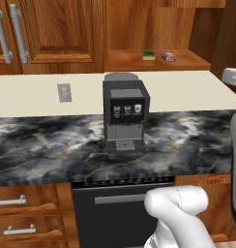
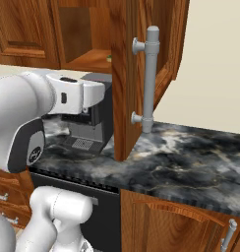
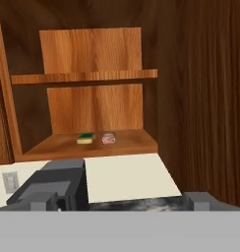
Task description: Pick up the bar soap and sponge from the sink, and place them back in the cabinet, and close the cabinet door.
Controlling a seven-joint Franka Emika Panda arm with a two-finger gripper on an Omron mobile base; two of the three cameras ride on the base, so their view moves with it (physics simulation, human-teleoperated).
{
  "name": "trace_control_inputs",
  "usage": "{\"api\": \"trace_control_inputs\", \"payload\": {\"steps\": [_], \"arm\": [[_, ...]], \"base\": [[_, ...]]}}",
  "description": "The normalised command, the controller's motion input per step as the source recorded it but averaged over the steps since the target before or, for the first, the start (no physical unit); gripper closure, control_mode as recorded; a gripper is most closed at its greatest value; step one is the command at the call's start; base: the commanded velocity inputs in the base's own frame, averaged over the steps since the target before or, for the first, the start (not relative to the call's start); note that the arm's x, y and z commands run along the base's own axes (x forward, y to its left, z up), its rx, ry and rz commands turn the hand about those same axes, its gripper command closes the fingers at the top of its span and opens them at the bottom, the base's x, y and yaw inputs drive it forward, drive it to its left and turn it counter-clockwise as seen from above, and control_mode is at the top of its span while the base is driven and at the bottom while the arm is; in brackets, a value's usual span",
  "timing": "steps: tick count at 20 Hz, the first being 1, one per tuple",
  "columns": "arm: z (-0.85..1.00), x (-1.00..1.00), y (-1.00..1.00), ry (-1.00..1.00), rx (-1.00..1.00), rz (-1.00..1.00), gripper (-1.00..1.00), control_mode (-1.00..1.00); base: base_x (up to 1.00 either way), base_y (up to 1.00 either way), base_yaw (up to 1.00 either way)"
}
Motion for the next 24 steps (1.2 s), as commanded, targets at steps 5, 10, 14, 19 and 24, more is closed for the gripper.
{"api": "trace_control_inputs", "payload": {"steps": [5, 10, 14, 19, 24], "arm": [[0.0, -0.58, 0.0, 0.0, 0.0, 0.0, -1.0, -1.0], [-0.03, -0.49, 0.0, -0.02, 0.0, 0.0, -1.0, -1.0], [-0.06, -0.5, -0.03, -0.03, 0.0, 0.0, -1.0, -1.0], [-0.05, -0.41, -0.06, -0.03, 0.0, 0.0, -1.0, -1.0], [-0.09, -0.07, -0.18, -0.06, 0.0, 0.0, -1.0, -1.0]], "base": [[0.0, 0.0, 0.0], [0.0, 0.0, 0.0], [0.0, 0.0, 0.0], [0.0, 0.0, 0.0], [0.0, 0.0, 0.0]]}}
